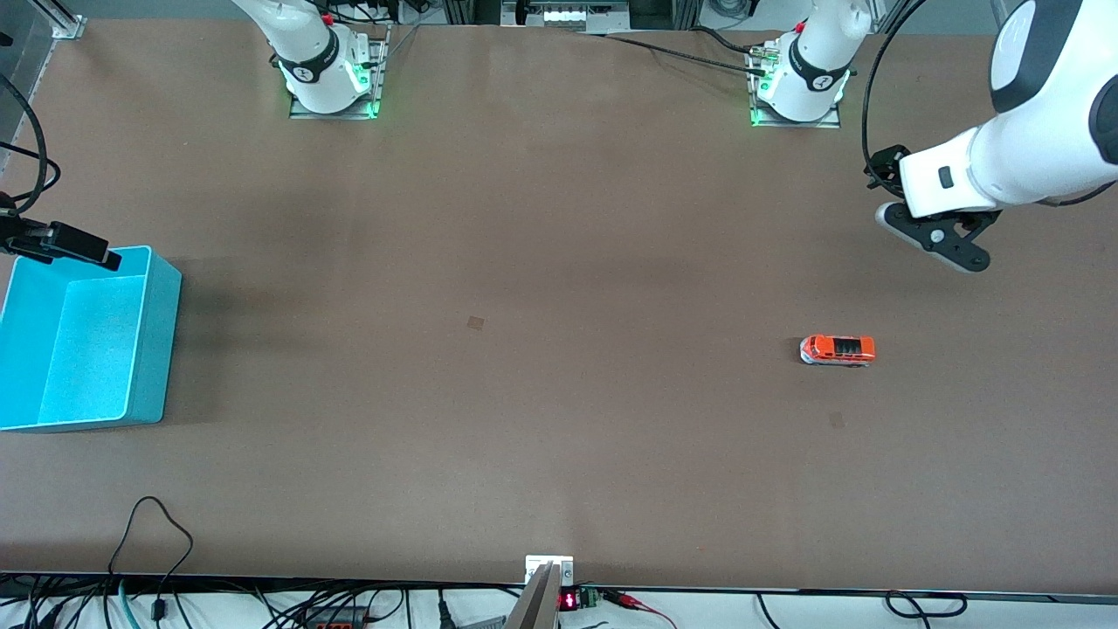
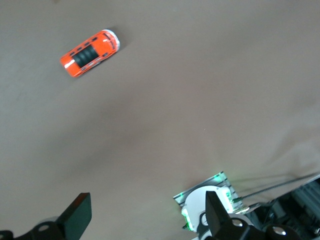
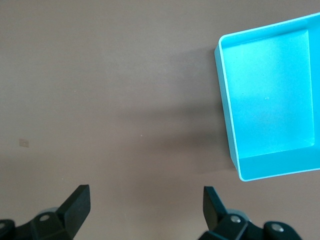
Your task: Wind up bus and store in blue box
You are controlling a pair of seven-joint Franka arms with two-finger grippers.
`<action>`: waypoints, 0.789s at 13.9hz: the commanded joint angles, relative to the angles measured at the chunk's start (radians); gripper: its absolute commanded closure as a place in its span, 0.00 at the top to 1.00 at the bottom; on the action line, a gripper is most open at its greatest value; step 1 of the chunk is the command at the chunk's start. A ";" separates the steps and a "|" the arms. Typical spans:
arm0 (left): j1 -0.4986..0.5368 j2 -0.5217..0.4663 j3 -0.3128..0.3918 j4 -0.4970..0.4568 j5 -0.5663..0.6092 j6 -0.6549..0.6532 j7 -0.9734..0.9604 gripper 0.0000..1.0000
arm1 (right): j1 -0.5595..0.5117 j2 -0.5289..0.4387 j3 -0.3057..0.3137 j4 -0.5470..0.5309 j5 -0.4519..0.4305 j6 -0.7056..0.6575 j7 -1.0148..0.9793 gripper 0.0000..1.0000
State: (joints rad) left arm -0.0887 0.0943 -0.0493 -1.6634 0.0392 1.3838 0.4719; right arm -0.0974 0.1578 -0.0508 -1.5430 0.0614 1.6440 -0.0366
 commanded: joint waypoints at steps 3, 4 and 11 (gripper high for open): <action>0.012 0.145 0.002 -0.002 0.007 0.191 0.360 1.00 | 0.027 -0.017 0.003 0.003 0.000 -0.009 -0.005 1.00; 0.015 0.177 0.003 -0.015 0.008 0.261 0.454 1.00 | 0.027 -0.017 0.003 0.003 0.000 -0.009 -0.006 1.00; 0.079 0.249 0.005 -0.260 0.151 0.806 0.864 1.00 | 0.054 -0.030 0.005 -0.002 -0.018 -0.023 -0.003 1.00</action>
State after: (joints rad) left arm -0.0310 0.3656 -0.0415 -1.8530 0.1341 2.0939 1.2682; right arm -0.0512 0.1443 -0.0469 -1.5420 0.0569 1.6375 -0.0369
